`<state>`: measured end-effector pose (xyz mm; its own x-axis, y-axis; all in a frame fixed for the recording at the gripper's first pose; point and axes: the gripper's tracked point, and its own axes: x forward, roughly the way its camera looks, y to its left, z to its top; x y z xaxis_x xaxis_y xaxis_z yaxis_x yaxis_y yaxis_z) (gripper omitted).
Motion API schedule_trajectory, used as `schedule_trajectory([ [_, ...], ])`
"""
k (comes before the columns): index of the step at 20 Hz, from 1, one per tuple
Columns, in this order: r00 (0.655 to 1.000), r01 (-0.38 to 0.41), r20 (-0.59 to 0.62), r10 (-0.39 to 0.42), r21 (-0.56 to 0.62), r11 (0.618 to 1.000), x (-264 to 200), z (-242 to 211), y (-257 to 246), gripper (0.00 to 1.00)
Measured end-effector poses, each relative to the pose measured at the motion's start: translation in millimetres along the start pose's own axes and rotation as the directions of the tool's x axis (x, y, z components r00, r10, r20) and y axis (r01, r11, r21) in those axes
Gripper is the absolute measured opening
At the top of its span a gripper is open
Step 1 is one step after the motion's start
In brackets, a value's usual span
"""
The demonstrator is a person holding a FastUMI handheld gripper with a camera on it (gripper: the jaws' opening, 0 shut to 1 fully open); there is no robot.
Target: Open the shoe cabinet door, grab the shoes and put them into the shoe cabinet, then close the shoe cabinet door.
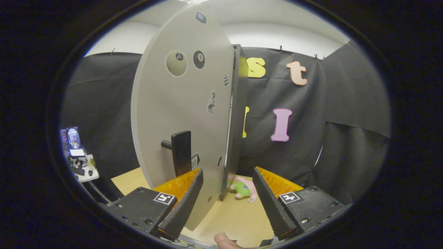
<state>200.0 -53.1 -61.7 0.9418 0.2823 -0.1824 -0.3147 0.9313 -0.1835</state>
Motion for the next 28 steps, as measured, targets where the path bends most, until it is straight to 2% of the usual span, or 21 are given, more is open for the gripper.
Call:
schedule_trajectory([
  [9,0.997,0.082,-0.017,-0.081,0.103,0.991,-1.9,5.7,25.7,0.95],
  [14,0.995,0.101,-0.016,-0.101,0.041,0.994,3.7,14.1,54.2,0.95],
  [18,0.991,0.136,-0.015,-0.136,0.004,0.991,19.7,19.9,82.0,0.95],
  [23,0.981,0.194,-0.050,-0.190,0.102,0.976,58.3,20.7,105.9,0.95],
  [28,0.986,0.165,-0.040,-0.161,0.106,0.981,93.2,28.9,154.1,0.95],
])
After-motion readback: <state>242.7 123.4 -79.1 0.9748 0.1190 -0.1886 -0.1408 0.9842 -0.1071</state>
